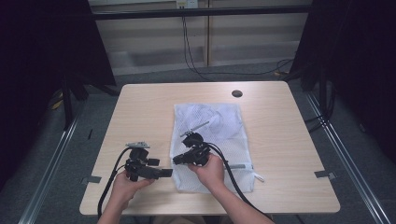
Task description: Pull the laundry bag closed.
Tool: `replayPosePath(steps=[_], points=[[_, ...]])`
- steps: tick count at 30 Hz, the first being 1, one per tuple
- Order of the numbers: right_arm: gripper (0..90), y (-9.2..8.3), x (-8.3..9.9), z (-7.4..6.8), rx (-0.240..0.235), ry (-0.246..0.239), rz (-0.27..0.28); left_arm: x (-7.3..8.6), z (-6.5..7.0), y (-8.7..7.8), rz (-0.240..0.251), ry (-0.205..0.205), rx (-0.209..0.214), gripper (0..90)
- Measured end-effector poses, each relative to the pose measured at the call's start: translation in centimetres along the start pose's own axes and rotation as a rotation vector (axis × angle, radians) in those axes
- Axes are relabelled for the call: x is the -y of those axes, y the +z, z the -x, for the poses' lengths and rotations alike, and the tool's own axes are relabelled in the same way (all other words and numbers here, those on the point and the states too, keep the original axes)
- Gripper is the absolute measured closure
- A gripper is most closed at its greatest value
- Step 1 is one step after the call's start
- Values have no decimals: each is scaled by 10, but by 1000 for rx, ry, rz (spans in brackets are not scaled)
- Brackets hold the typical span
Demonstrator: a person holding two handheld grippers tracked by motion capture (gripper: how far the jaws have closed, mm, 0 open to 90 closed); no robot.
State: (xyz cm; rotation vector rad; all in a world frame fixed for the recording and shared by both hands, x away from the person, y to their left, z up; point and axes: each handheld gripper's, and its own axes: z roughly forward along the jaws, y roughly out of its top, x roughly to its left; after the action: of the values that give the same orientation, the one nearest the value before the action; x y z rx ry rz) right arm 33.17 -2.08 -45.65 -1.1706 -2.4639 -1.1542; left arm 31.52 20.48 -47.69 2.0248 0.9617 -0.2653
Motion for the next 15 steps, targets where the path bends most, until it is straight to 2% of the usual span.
replayPosePath(steps=[5, 9, 10, 15], points=[[869, -4, 0, 0, -2, -8, 13, -3, 3, 10, -23, 0, 1, 94], [869, -7, 1, -1, -5, -7, 12, -4, 4, 15, -18, 7, 6, 167], [869, -8, 1, -1, -7, -9, 18, -4, 4, 17, -5, -4, 20, 180], [869, -11, 1, -1, -6, -11, 21, -5, 4, 21, -17, 1, 36, 251]])
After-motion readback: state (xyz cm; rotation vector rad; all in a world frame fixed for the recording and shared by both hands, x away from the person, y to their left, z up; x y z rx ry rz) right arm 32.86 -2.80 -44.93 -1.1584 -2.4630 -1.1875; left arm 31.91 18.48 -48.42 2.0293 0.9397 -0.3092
